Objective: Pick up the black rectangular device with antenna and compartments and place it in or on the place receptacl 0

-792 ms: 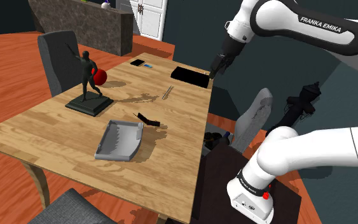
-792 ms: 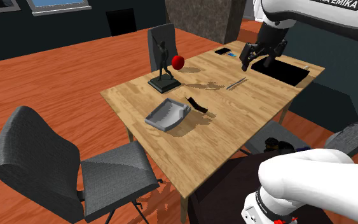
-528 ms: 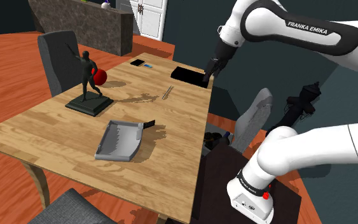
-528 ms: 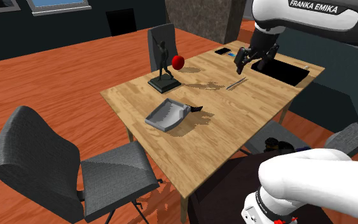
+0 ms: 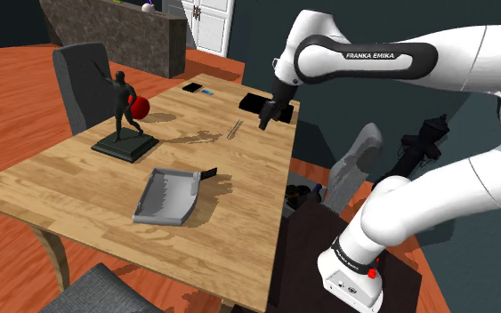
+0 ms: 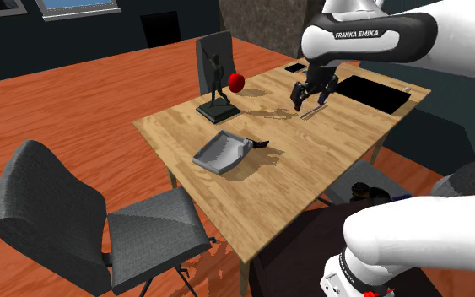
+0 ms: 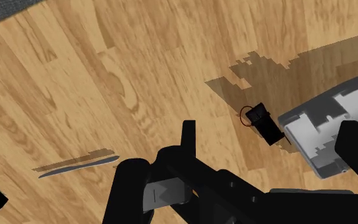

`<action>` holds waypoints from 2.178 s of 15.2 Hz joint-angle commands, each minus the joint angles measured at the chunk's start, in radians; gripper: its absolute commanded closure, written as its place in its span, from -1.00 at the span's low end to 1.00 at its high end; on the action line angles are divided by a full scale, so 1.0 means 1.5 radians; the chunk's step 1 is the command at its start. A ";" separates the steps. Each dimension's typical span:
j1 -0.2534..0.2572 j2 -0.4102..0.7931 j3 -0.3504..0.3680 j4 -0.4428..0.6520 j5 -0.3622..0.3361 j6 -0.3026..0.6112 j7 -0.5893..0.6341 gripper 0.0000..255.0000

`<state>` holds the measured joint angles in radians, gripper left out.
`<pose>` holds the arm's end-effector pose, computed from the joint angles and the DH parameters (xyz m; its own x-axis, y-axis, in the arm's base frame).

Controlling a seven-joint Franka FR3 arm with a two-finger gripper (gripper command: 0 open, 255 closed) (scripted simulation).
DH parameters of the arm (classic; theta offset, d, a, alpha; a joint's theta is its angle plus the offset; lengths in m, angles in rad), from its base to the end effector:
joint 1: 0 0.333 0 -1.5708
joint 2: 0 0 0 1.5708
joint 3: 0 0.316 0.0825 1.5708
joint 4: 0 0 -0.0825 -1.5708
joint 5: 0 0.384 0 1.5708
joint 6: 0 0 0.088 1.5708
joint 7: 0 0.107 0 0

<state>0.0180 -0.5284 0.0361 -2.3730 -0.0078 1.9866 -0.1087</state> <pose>0.4056 0.0231 0.5295 0.9771 0.1624 0.1375 0.1582 -0.9866 0.0409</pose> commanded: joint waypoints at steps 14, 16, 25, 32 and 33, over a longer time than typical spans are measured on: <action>0.028 0.356 0.035 0.090 -0.028 0.220 -0.016 -1.00; 0.031 0.406 0.039 0.114 -0.036 0.239 -0.016 -1.00; 0.049 0.575 0.043 0.206 -0.069 0.296 -0.011 -1.00; 0.051 0.613 0.038 0.204 -0.078 0.335 -0.005 -1.00; 0.051 0.613 0.038 0.204 -0.078 0.335 -0.005 -1.00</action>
<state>0.0950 0.3896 0.0938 -2.0677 -0.1237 2.4872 -0.1169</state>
